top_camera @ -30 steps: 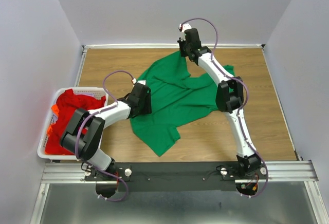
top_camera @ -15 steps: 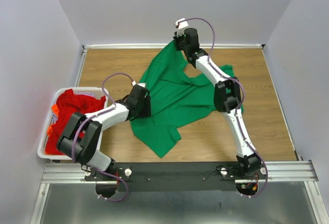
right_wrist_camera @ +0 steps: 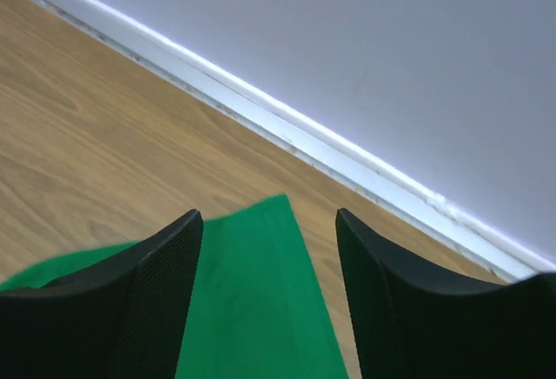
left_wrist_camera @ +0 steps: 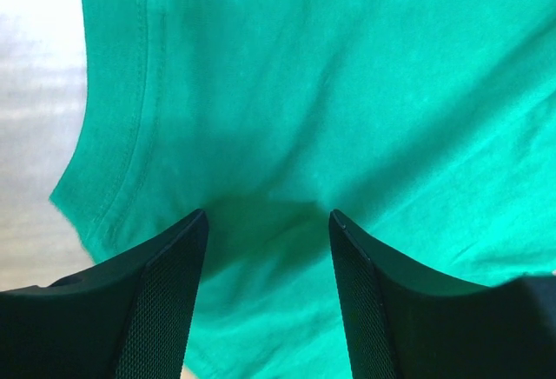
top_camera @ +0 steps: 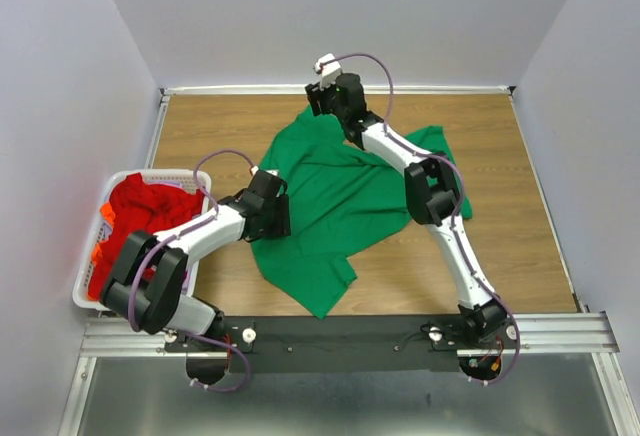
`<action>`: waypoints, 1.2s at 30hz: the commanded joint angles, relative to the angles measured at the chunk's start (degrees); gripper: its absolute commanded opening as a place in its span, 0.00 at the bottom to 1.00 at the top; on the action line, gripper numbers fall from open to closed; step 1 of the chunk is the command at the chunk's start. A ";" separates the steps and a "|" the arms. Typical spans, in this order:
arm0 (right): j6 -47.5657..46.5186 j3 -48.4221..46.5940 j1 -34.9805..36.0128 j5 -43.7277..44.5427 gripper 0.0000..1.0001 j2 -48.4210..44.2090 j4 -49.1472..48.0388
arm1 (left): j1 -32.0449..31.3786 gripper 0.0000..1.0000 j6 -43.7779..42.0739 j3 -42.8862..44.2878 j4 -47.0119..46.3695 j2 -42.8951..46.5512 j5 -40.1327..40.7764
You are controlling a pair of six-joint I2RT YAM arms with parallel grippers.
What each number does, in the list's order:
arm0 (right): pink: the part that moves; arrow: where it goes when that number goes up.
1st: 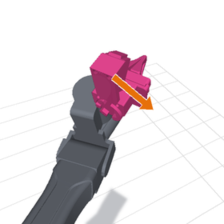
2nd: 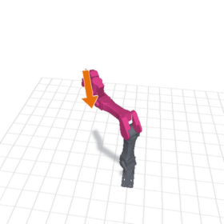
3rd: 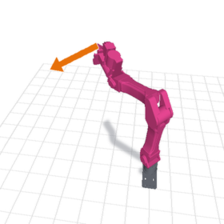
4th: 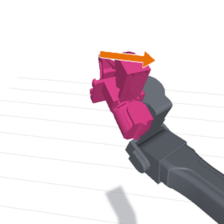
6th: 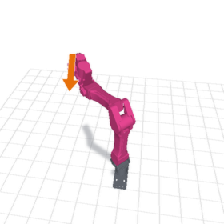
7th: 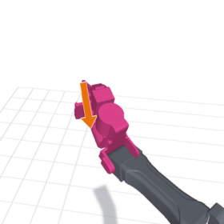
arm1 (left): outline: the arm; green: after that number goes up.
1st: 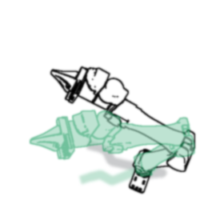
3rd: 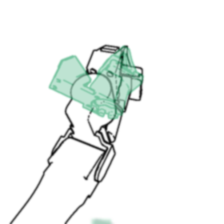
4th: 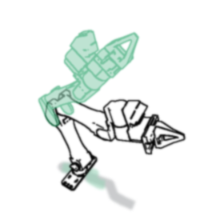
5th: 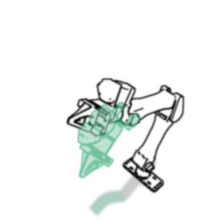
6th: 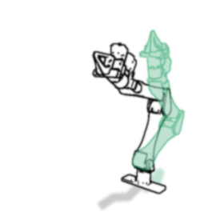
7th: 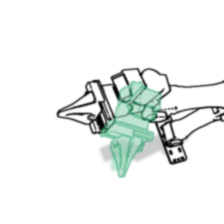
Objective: Fold and stack the t-shirts
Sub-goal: Flatten the tshirt out
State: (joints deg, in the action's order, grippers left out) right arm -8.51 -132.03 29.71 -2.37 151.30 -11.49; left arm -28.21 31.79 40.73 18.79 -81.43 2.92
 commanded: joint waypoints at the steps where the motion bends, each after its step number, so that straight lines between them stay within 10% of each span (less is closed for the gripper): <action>1: 2.52 10.52 -1.58 7.20 0.72 -12.41 -1.18 | -0.01 0.68 1.70 4.60 4.69 3.37 2.35; 18: 29.25 64.42 -13.45 8.61 0.59 -55.92 19.57 | 5.70 0.62 -8.23 45.27 -1.91 -28.77 5.52; 36: 35.49 79.99 -17.58 4.04 0.53 -56.65 19.92 | 10.54 0.53 -13.95 73.09 0.55 -57.61 4.74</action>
State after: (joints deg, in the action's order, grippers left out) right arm 24.45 -53.87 12.62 3.03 93.97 7.77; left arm -19.22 19.53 112.36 17.06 -136.44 7.27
